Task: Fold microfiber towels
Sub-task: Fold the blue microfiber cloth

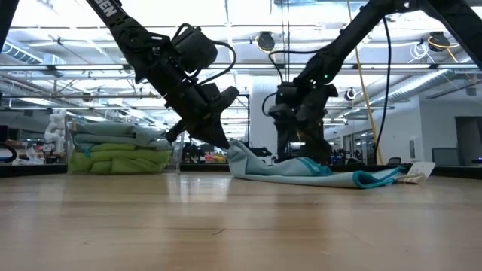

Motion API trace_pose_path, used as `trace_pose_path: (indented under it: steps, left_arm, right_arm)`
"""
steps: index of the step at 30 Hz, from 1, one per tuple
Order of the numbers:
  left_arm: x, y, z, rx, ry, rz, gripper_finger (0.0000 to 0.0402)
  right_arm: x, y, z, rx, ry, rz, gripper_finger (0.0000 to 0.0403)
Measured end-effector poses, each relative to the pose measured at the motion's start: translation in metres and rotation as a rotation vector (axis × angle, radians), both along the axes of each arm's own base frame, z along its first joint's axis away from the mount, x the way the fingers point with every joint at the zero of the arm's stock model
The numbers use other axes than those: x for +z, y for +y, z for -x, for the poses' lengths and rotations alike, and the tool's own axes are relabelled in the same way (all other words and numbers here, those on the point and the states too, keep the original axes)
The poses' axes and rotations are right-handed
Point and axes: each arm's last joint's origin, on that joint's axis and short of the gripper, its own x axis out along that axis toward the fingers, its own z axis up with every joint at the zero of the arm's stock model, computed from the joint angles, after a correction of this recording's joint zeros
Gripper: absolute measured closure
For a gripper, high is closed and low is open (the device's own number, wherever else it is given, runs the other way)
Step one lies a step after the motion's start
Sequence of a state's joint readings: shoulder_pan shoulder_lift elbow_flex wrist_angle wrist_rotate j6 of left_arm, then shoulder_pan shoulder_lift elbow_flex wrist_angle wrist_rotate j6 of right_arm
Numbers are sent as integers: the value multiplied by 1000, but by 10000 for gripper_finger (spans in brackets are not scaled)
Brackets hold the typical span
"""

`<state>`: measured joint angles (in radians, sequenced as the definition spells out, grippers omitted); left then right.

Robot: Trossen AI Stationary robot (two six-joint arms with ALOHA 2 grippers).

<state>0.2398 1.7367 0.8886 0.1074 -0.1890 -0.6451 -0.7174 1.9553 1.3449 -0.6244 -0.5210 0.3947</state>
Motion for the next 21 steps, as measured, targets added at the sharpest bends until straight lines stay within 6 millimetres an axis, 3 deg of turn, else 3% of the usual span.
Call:
trace_pose_path:
  steps: [6,12,21]
  left_arm:
    - [0,0,0,-2,2,-6,399]
    - [0,0,0,-3,1,-8,398]
    - [0,0,0,-7,-1,-5,399]
  right_arm:
    - [-10,7,-2,48,56,-9,115]
    - [-13,13,-9,56,-10,-20,123]
    - [-25,17,-11,27,-42,-17,194]
